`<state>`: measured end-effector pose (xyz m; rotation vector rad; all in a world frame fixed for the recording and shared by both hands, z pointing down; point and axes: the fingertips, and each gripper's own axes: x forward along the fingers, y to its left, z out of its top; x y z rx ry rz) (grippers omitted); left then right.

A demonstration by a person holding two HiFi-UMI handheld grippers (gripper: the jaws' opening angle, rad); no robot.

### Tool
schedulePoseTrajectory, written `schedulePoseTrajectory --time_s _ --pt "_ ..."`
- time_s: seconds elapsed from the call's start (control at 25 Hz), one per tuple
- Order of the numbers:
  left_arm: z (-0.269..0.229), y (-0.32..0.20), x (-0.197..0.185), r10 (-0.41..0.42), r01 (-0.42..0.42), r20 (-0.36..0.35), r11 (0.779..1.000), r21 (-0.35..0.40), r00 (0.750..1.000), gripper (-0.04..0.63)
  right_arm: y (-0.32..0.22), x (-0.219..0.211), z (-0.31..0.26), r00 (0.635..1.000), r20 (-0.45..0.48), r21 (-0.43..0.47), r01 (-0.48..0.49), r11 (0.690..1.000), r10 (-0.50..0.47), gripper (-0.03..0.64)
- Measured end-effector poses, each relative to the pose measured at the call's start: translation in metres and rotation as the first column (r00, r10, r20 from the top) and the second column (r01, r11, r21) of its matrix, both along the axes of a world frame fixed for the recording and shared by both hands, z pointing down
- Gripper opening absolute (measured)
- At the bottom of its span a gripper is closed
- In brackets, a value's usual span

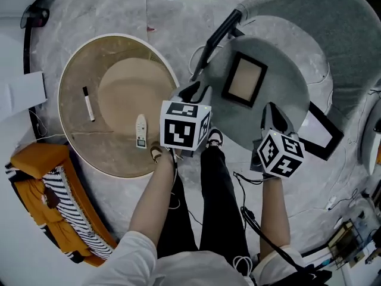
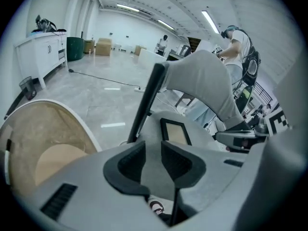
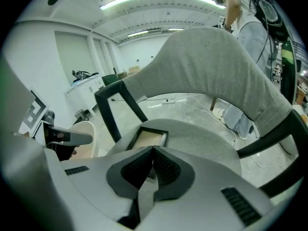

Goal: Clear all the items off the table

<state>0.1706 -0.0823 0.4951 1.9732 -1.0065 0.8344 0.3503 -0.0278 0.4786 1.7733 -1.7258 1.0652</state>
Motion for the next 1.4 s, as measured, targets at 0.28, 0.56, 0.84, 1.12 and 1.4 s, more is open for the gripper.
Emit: schedulePoseTrajectory --time_s 0.28,0.56,0.84,1.12,1.4 --pt "-0.046 0.016 -0.098 -0.155 0.154 0.008 0.986 0.058 0.988 0.065 -0.012 -0.093 -0.034 0.993 0.019 0.048 0.112 0.993 -0.113 0.023" --pt "-0.097 0.063 -0.217 -0.316 0.31 0.072 0.947 0.091 0.946 0.009 0.001 -0.2 -0.078 0.977 0.051 0.079 0.201 0.976 -0.205 0.023" --pt "-0.139 0.112 -0.317 -0.482 0.476 0.051 0.874 0.096 0.875 0.008 0.025 -0.29 -0.107 0.942 0.078 0.076 0.32 0.944 -0.325 0.023" --pt "-0.138 0.135 -0.369 -0.577 0.569 0.055 0.814 0.114 0.815 0.008 0.028 -0.337 -0.105 0.911 0.05 0.07 0.406 0.911 -0.41 0.023" --pt "-0.123 0.149 -0.407 -0.626 0.62 0.062 0.779 0.093 0.777 0.008 0.025 -0.382 -0.092 0.883 0.046 0.054 0.465 0.884 -0.468 0.023"
